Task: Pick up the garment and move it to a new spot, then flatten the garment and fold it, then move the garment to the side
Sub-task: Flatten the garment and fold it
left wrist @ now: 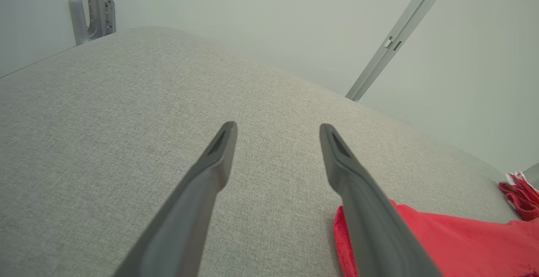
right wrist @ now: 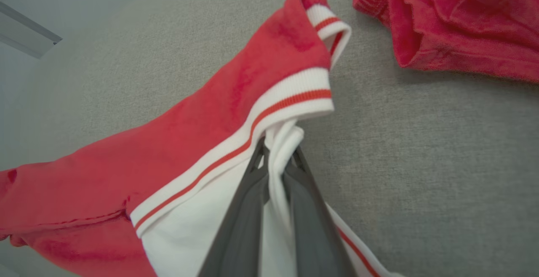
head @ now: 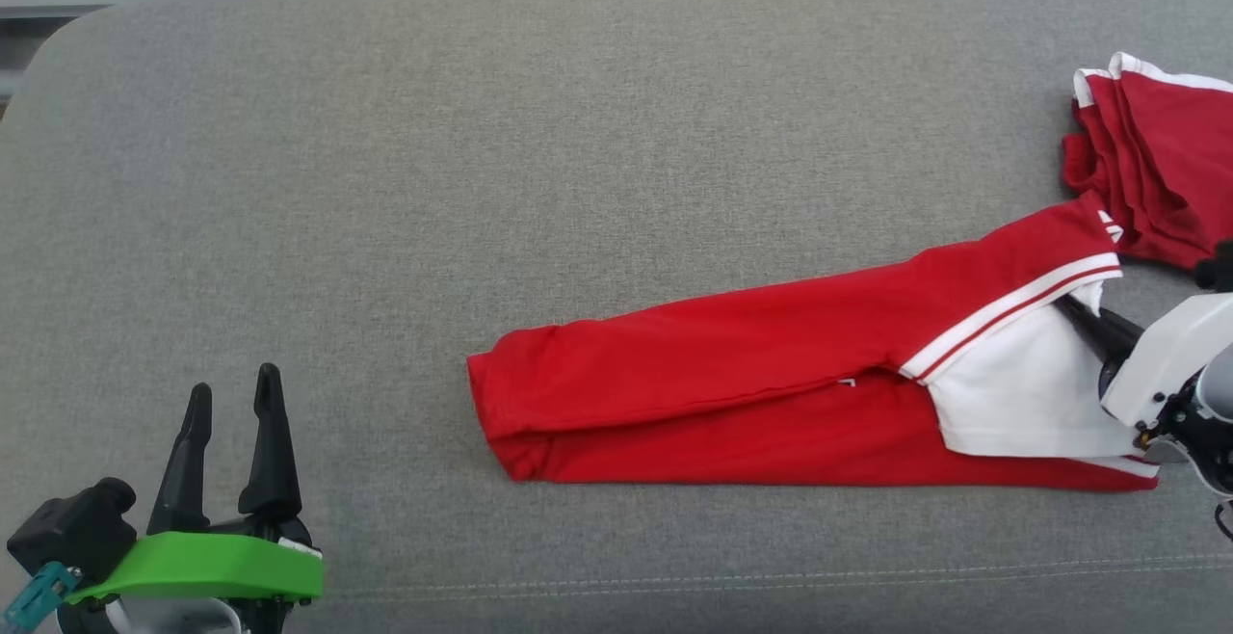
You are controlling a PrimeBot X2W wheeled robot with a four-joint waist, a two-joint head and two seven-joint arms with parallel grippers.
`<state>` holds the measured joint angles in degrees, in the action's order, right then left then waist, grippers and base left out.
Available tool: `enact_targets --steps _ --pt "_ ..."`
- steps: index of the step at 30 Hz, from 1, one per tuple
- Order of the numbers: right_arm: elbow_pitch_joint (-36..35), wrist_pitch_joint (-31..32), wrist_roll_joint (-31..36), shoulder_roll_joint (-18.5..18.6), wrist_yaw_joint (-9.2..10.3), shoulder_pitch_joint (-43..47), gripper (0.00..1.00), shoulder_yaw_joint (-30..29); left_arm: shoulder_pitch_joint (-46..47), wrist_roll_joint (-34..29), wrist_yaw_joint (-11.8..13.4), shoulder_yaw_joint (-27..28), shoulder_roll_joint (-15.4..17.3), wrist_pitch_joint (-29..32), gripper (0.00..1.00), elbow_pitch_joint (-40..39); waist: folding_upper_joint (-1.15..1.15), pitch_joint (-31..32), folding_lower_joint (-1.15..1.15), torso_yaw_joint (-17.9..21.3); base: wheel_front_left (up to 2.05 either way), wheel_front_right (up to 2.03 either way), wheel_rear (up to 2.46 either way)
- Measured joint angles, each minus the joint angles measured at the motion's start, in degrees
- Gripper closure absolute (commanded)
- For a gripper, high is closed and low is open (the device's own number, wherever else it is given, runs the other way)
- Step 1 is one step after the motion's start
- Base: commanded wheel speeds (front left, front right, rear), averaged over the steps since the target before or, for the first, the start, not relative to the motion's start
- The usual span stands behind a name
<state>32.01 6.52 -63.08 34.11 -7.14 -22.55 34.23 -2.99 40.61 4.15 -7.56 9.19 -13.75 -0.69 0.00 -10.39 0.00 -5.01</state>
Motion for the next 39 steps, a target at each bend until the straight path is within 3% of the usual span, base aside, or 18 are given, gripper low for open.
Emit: enact_targets --steps 9,14,20,28,33,39 --pt "2.3 -1.0 1.1 6.5 0.12 -3.9 1.0 -3.6 -0.5 -0.2 0.0 0.2 0.6 -0.2 0.0 -1.8 0.0 0.6 0.0 3.6 0.0 0.0 0.0" --pt "2.8 -0.9 0.9 7.0 0.15 -4.4 1.0 -3.9 -0.5 -0.2 0.0 -0.1 0.5 -0.2 0.0 -2.0 0.0 0.4 0.0 5.2 0.0 0.0 0.0" --pt "-1.0 0.2 -2.4 1.5 0.1 -5.1 1.0 -3.5 -0.5 -0.2 0.0 -0.4 0.2 -0.2 0.0 -1.9 0.0 0.2 0.0 6.6 0.0 0.0 0.0" --pt "-10.2 3.8 -5.0 -3.1 0.09 -5.5 1.0 -0.1 -0.5 -0.3 0.0 -1.3 -0.3 -0.2 0.0 -1.5 0.0 1.0 0.0 7.5 0.0 0.0 0.0" --pt "-15.8 6.8 -7.8 -6.8 0.09 -5.5 1.0 2.6 -0.4 -0.5 -0.1 -2.2 -0.8 -0.2 0.0 -0.9 0.0 1.6 0.0 7.1 0.0 0.0 0.0" --pt "-17.6 10.3 -9.2 -10.3 0.18 -5.5 1.0 5.4 -0.2 -0.5 -0.2 -2.9 -1.5 -0.2 0.0 0.2 0.0 2.3 0.0 5.6 0.0 0.0 0.0"
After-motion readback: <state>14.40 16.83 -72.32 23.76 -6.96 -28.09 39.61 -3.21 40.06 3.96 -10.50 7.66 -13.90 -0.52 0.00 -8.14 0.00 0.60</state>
